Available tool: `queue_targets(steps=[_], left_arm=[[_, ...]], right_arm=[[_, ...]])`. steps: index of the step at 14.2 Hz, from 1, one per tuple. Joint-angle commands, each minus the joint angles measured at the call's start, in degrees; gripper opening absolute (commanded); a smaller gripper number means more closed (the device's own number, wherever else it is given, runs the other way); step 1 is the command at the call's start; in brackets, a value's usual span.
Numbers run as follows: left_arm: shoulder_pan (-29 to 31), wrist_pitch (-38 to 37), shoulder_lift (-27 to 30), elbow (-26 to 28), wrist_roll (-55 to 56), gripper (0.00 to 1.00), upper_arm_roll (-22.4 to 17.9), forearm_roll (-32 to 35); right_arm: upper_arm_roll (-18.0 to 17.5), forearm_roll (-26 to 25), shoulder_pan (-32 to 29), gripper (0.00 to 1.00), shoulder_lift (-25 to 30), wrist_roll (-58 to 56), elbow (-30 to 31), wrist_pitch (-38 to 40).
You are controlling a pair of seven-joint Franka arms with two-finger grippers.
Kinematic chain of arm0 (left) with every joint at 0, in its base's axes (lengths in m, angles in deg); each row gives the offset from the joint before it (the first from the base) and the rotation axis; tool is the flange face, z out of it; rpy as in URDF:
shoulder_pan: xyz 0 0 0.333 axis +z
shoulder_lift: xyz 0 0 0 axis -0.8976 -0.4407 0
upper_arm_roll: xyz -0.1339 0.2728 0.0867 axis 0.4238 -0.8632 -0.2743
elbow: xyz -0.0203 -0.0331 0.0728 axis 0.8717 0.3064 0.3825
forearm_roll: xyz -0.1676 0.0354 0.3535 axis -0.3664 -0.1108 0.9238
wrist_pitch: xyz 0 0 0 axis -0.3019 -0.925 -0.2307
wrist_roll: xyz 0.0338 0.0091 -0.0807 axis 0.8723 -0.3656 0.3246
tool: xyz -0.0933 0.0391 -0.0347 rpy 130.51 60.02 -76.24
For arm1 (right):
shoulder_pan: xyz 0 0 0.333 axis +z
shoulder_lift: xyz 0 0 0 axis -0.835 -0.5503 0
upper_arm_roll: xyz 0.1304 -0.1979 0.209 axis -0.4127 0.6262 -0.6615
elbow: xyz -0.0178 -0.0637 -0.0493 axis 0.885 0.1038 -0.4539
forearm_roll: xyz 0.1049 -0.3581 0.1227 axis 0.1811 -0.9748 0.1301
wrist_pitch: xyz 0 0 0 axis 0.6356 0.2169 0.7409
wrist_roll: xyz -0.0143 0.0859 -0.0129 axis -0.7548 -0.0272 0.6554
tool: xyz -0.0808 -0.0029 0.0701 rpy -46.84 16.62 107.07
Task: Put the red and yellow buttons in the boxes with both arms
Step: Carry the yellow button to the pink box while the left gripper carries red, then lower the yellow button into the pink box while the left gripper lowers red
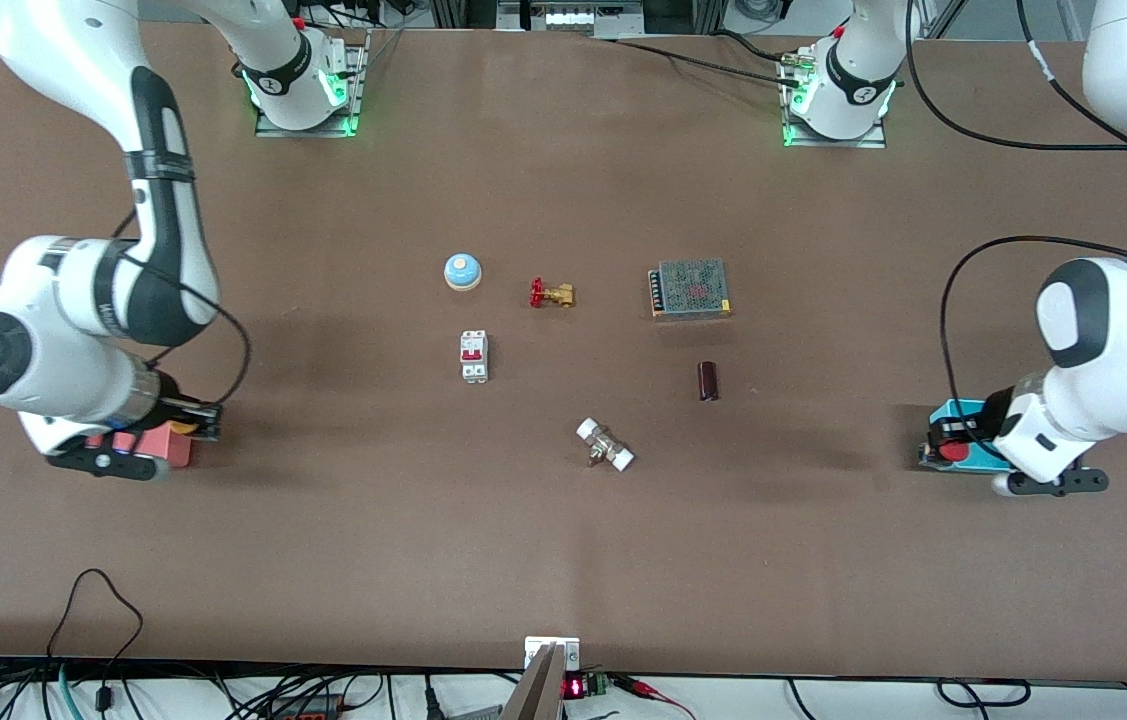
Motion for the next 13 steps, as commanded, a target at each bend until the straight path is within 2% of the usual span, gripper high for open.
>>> queue_targets(steps=[1,5,8,13], left_arm=[[3.6,-1.3,0.3,-1.2,-7.7,0.22,0.4,0.5],[7.3,-0.9,-1.0,-1.2,-14.9,0.22,0.3,0.5],[8.2,-0.6,-3.1,-0.9,-16.7,0.22,0.3,2.1],[8.2,1.9,-7.1,-0.7,-16.7,0.24,0.3,4.6]], right_arm=[[2.7,0.1,-3.3,0.3,-0.4,-8.9,0.1,1.4],[2.4,1.4,-9.5,0.3,-3.8,-18.4,0.0,-2.3],[2.4,6.0,-10.8,0.3,-6.3,-23.0,0.1,-4.5],[2.2,8.5,-10.8,0.27,-8.9,-23.6,-0.6,-6.0]])
